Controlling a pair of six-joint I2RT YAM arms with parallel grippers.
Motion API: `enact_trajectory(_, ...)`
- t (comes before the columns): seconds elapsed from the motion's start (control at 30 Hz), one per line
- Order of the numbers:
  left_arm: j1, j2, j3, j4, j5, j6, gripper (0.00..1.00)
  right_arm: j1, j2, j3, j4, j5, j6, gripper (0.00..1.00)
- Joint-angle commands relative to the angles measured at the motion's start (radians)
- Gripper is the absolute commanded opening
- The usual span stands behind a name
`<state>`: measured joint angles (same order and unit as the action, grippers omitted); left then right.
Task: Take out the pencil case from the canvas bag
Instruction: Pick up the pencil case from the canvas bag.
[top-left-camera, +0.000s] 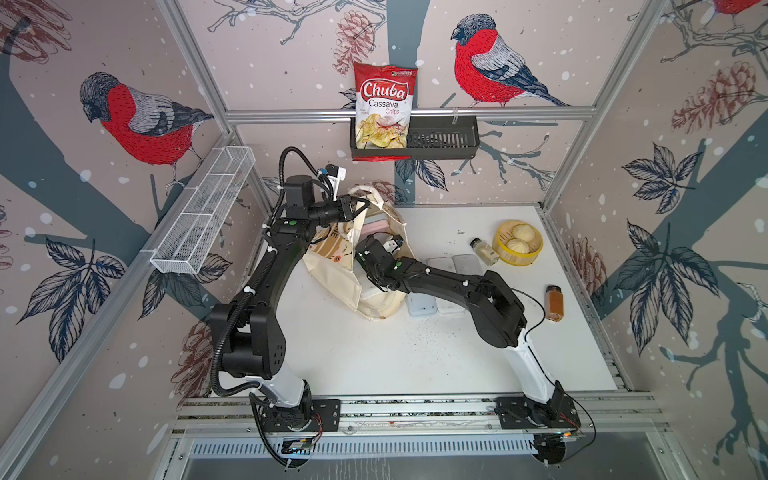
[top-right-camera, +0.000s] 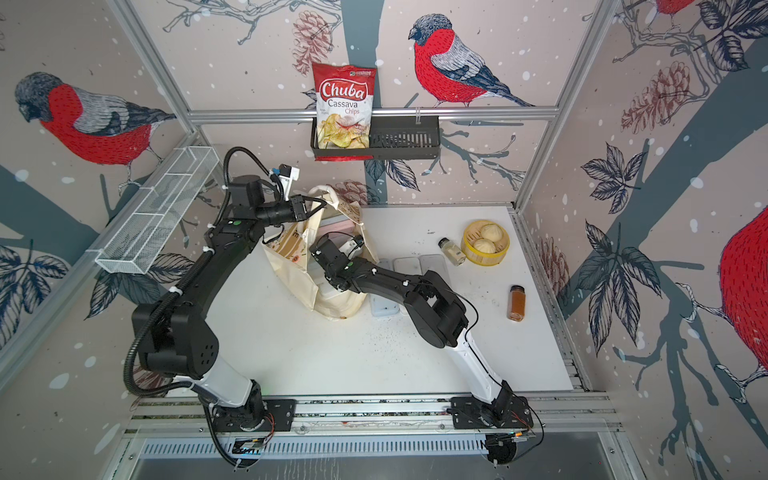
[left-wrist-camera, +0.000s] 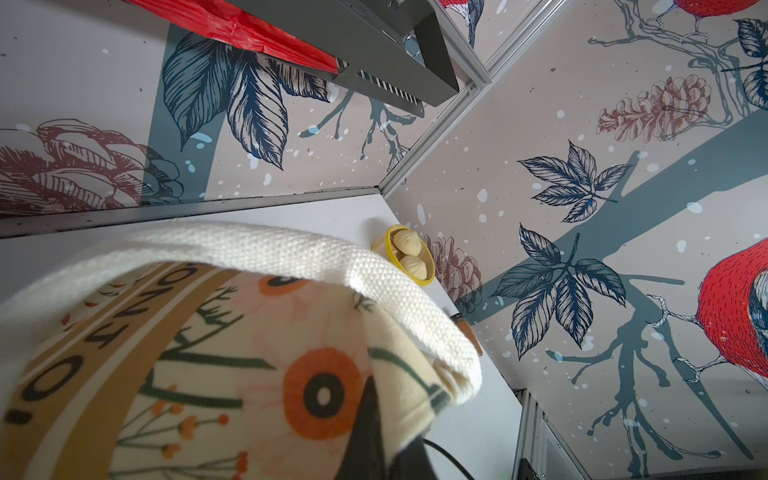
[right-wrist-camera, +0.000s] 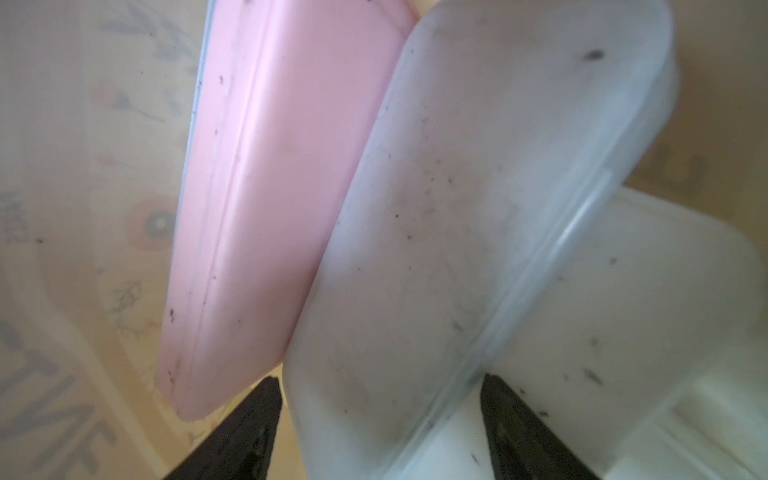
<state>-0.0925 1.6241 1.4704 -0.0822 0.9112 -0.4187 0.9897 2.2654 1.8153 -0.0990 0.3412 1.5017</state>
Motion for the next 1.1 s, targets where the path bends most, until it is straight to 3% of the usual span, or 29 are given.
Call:
enact_trajectory(0.0,-0.005,-0.009,0.008,0.084,0.036,0.009,0.00,-0.006,0.008,0.004,-0.013,-0.033,0.061,0.79)
enact_trajectory(0.37,-0.010,-0.006,0.008,0.084,0.036,0.010,0.00,-0.029,0.016,-0.031,0.049,-0.090,0.152,0.79)
enact_trajectory(0.7,-0.015,-0.003,0.009,0.075,0.026,0.021,0.00,-0.030,-0.006,-0.117,0.313,-0.130,0.105,0.78)
enact_trajectory(1.07,-0.016,0.006,0.012,0.064,0.018,0.032,0.00,-0.031,-0.105,-0.297,0.579,-0.070,0.045,0.74)
